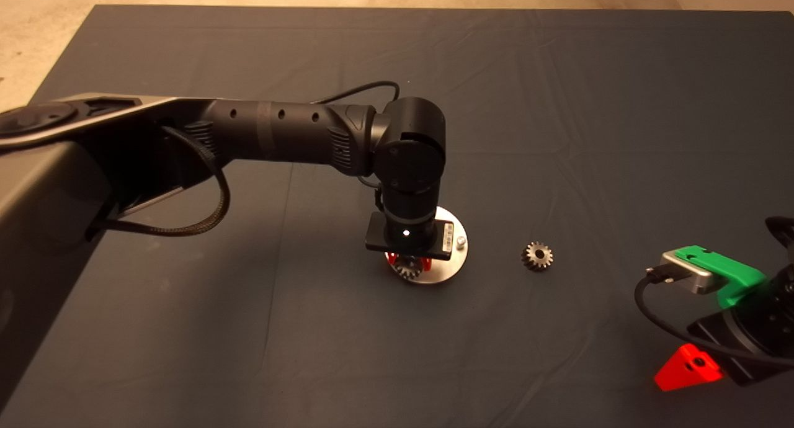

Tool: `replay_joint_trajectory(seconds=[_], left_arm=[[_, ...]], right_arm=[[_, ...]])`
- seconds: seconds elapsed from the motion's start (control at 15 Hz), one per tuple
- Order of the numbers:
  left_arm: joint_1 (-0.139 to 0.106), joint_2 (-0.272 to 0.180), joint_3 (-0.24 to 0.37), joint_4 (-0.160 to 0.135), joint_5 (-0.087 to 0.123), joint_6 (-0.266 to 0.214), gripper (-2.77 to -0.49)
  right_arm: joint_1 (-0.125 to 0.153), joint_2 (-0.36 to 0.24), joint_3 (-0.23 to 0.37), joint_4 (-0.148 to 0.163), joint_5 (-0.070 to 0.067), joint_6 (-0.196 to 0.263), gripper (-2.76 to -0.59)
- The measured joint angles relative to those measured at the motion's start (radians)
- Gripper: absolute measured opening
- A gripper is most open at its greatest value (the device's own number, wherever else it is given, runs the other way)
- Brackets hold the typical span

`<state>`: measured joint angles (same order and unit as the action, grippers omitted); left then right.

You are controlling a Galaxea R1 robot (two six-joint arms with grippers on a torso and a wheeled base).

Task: Install three planetary gears onto the carrier pins

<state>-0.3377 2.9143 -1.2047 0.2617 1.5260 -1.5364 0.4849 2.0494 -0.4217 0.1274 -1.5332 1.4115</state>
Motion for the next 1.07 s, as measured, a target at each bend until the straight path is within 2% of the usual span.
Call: replay_joint_trajectory(seconds=[1.07], left_arm=[[0.0, 0.0, 0.0, 0.0, 0.0, 0.0, -2.45]], right_arm=[[0.0, 0.0, 0.0, 0.0, 0.0, 0.0, -0.71]])
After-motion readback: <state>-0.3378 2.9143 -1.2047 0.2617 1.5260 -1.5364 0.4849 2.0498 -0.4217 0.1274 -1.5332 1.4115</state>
